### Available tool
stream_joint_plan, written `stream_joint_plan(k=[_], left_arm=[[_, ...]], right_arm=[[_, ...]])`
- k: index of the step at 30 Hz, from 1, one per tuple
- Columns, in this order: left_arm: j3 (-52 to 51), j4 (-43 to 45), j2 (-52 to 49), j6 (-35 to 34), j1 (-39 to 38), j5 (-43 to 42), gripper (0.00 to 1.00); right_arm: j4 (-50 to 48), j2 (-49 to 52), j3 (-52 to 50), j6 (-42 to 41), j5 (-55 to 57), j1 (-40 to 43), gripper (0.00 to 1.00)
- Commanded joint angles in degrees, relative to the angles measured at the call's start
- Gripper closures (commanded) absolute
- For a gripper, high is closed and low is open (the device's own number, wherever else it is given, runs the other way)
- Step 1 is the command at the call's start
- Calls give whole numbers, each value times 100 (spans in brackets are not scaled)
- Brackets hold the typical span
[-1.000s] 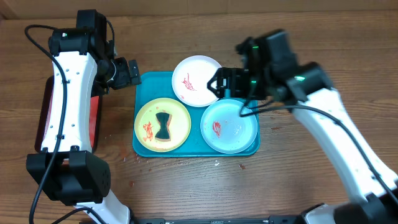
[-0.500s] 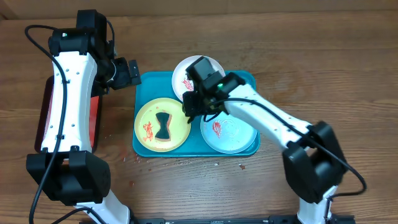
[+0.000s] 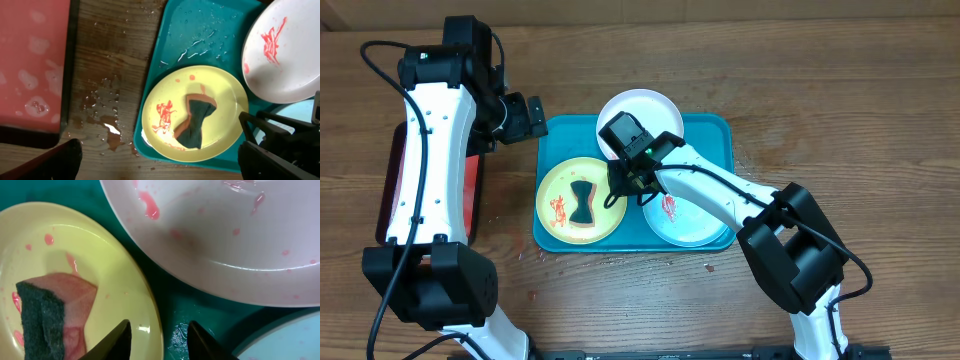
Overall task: Clean dirty plates on tray and stack at the side
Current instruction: 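Reach the right gripper to the yellow plate rim and grasp it, then scrub the yellow plate with the sponge in the left gripper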
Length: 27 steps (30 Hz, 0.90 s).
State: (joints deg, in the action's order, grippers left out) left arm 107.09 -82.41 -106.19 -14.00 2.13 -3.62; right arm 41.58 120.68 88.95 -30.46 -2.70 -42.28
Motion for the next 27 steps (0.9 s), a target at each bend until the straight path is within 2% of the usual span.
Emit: stream_joint_plan(k=[1,14,19,23,25,27], left_arm=[[-11,-24,-68,-15,-37,-223,0],[-214,39,-138,-13,-221,-234,0],[-577,243,-142,-11,-216,-236,0],[-903,391,-142,74,-219,-251,17],[-1097,511,-142,83,-216,-306,34],[-1327,684,-142,168,-216,-555,40]], right_arm=[[-17,22,107,-199,162,-15,62],[122,424,105,-282,0,-85,62],[382,424,105,-282,-28,-83,79],[566,424,105,-278,-240,-83,80],[577,424,105,-258,-369,-83,80],[570,424,105,-260,-404,-83,80]])
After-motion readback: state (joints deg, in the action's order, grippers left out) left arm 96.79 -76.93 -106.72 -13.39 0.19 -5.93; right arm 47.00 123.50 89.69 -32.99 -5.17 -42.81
